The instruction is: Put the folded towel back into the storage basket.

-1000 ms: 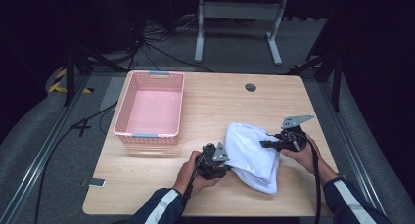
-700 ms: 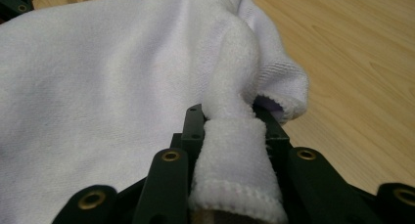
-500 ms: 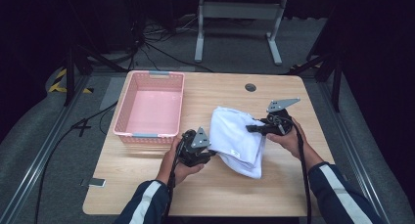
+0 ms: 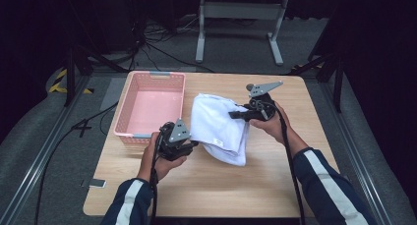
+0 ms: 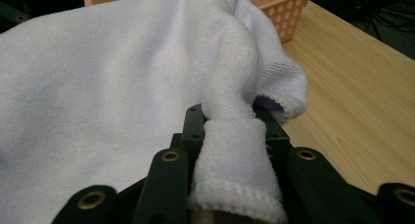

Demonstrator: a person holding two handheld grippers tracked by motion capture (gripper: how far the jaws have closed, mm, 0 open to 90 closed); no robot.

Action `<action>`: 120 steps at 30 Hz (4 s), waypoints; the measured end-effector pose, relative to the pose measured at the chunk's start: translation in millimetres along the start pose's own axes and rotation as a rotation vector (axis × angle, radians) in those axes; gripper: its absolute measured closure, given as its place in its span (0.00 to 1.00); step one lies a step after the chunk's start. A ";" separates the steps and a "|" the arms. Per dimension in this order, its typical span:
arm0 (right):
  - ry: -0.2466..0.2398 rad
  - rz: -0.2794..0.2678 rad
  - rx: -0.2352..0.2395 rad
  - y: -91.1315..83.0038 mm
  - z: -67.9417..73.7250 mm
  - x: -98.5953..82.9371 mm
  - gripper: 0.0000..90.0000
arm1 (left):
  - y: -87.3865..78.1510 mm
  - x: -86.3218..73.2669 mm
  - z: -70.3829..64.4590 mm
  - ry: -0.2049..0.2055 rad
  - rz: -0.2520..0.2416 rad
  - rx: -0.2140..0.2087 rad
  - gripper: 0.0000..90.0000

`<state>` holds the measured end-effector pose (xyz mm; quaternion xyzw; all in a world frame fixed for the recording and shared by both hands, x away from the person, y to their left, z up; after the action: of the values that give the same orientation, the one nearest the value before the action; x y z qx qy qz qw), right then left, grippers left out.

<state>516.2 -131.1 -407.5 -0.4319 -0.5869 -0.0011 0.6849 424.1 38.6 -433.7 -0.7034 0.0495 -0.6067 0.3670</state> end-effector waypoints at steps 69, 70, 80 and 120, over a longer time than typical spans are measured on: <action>-0.035 0.023 0.008 200.9 55.8 118.5 0.76 | -81.4 -106.2 152.2 -0.309 0.125 0.365 0.74; -0.035 0.023 0.008 200.9 55.8 118.5 0.76 | -80.4 -108.1 151.9 -0.316 0.122 0.362 0.74; -0.126 0.121 -0.063 202.6 53.1 91.2 0.58 | -77.5 -104.7 143.6 -0.357 0.040 0.341 0.40; -0.302 0.117 -0.093 44.6 46.7 5.8 0.44 | -8.0 -7.8 -2.3 -0.031 -0.082 0.061 0.26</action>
<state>503.2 -72.6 -432.0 -0.4917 -0.6563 0.0764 0.5672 417.0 47.4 -435.6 -0.7024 -0.0037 -0.6116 0.3640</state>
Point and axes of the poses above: each handheld gripper's, and its own axes: y roughly forward along the jaws, x roughly out of its top, z roughly to its left, the point moved 10 cm from there along y, roughly forward along the jaws, and after that the axes turned 11 degrees about -x, right-handed, at the moved point
